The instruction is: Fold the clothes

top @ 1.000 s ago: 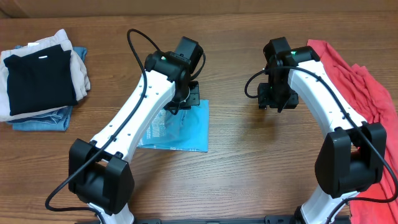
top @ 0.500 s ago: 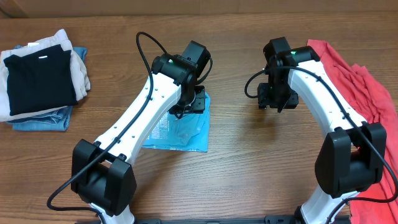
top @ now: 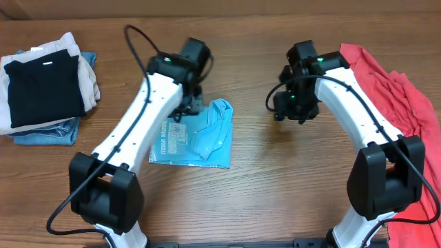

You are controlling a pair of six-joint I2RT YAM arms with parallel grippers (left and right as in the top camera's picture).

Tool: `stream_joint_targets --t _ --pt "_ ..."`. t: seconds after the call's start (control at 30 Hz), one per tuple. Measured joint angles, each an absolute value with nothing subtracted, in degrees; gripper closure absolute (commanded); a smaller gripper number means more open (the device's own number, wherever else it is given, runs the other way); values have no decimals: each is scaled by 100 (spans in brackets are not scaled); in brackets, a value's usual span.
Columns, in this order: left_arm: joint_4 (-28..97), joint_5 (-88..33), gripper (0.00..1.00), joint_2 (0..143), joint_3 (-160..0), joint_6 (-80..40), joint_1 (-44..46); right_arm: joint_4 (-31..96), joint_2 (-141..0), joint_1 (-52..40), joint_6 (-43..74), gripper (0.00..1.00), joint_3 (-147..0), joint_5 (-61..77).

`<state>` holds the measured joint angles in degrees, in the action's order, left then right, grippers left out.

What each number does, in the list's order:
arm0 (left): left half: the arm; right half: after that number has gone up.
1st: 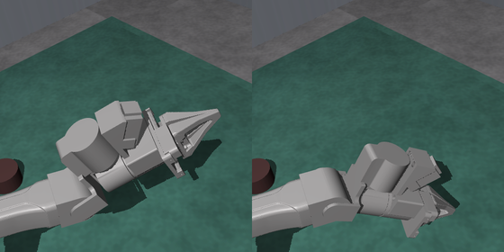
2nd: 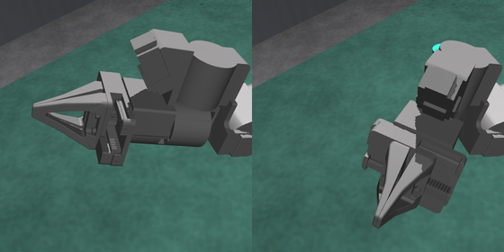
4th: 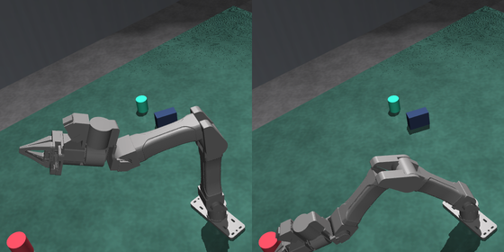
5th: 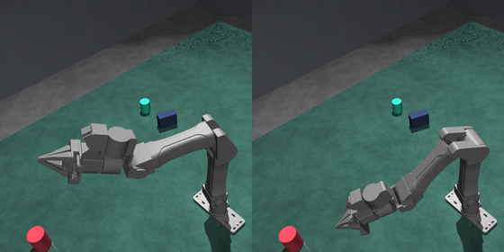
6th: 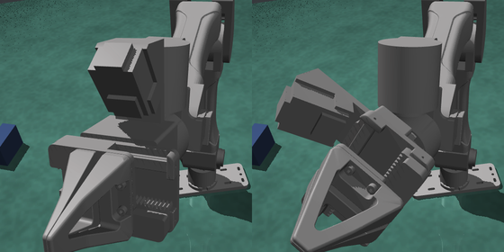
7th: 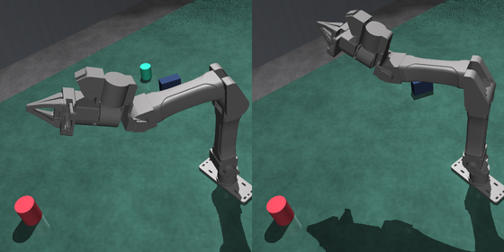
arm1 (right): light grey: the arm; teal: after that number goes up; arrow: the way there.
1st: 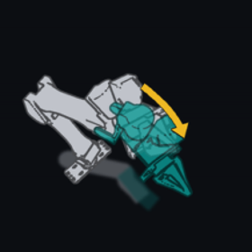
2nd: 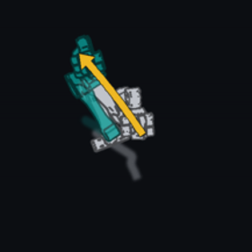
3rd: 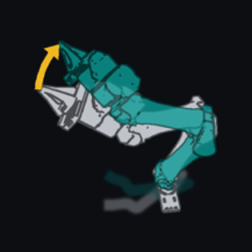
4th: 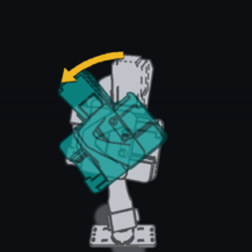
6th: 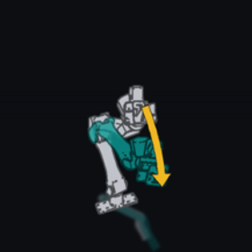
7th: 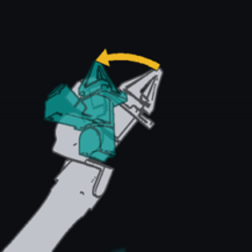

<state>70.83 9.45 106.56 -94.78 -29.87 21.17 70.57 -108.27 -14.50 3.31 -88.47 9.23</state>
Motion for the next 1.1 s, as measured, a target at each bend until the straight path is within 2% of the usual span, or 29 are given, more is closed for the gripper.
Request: stream_joint_targets --t 0.27,0.47,0.73,1.1 --pt "6508 1015 68 10656 -8626 -2965 1559 6248 -10827 -2263 224 44 -8842 2040" --pt "5769 1011 67 10694 -7653 -2961 1264 5719 -10827 -3009 193 44 -8836 2355" --pt "5033 878 66 10702 -6976 -2832 808 5424 -10827 -3938 368 45 -8836 1734" --pt "4825 864 64 10702 -6746 -2790 799 5245 -11378 -4436 454 48 -8836 1262"
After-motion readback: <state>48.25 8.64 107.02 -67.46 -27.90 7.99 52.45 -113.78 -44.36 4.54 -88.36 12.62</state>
